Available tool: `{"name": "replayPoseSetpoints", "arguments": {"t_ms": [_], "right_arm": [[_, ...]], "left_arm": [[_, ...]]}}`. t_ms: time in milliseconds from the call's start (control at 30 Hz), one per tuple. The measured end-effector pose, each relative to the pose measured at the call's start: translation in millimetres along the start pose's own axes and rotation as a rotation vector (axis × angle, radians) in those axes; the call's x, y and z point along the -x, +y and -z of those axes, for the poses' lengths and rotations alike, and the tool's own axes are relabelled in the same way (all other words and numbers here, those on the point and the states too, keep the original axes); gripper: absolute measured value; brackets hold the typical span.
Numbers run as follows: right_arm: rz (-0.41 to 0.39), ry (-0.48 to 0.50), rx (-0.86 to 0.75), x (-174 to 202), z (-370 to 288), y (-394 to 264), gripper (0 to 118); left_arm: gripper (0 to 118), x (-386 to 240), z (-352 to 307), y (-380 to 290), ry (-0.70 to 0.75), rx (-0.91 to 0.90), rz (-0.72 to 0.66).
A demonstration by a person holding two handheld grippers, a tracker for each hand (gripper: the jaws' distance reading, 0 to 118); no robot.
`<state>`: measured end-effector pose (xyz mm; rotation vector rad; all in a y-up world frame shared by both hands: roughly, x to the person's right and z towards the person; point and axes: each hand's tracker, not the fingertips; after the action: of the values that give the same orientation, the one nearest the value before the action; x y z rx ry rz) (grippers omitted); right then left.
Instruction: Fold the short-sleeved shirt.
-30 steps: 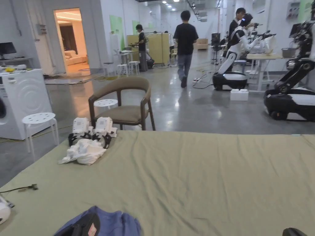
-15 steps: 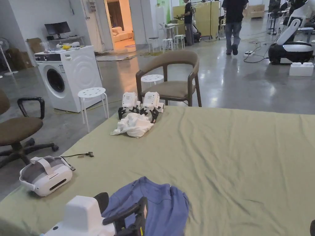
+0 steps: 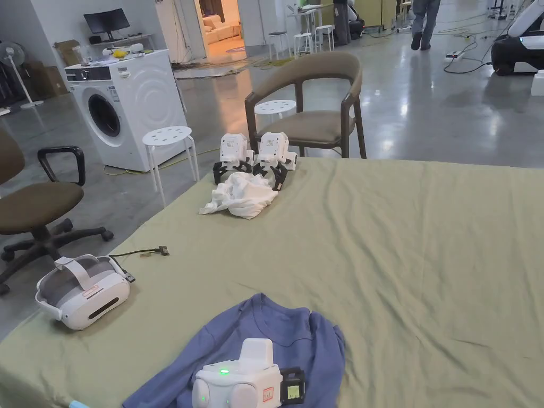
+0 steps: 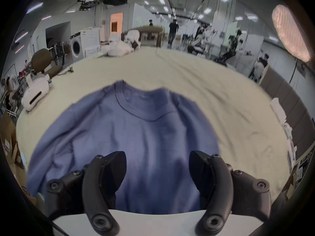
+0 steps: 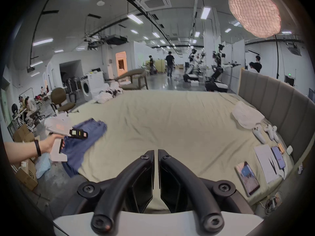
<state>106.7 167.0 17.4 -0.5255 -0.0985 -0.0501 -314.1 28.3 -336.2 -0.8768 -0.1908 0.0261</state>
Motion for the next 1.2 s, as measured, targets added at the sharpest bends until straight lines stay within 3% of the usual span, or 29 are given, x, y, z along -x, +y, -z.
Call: {"name": "replayPoseSetpoints", "arguments": {"t_ms": [133,167,200,233,267,467,567,633,733,933,1100,1200], "right_arm": [[0.043,-0.08,0.111,-19.6,1.8,-25.6,3],[0.07,-0.094,0.133,-23.6,2.1,-32.5,3],[0.107,-0.098,0.153,-27.0,2.2,-38.6,3],[0.149,-0.089,0.167,-30.5,2.4,-44.0,3],[0.186,-0.08,0.175,-33.7,2.4,-48.8,3],[0.268,-0.097,0.107,-42.6,-18.0,-49.2,3],[0.291,-0.098,0.059,-51.1,-29.6,-44.8,3],[0.299,-0.105,0.035,-55.7,-36.4,-44.5,3],[0.307,-0.116,0.009,-60.5,-46.2,-47.5,3],[0.345,-0.154,-0.011,-70.4,-65.7,-57.9,3],[0.374,-0.216,-0.004,-80.1,-82.9,-68.5,3],[0.395,-0.249,0.002,-88.5,-94.6,-74.7,3]], "left_arm": [[75,-1.4,9.2,0.0,0.001,-0.019,-0.009],[70,-1.8,10.2,2.2,0.003,0.001,0.001],[59,-2.2,8.1,2.4,0.015,-0.005,0.027],[34,-4.8,2.5,2.2,0.048,-0.014,0.062],[0,-4.7,2.9,1.9,0.045,-0.016,0.061],[0,1.7,6.9,17.5,0.015,0.045,-0.011],[0,7.9,-35.3,47.2,-0.105,-0.106,-0.165],[0,-3.4,-62.7,76.3,-0.108,-0.195,-0.141],[0,-39.3,-93.0,117.4,-0.138,-0.284,-0.07],[0,-169.7,-117.5,166.5,-0.384,-0.371,0.125],[0,-305.7,-94.7,127.4,-0.55,-0.251,0.356],[0,-378.5,-85.3,63.5,-0.691,-0.179,0.509]]}}
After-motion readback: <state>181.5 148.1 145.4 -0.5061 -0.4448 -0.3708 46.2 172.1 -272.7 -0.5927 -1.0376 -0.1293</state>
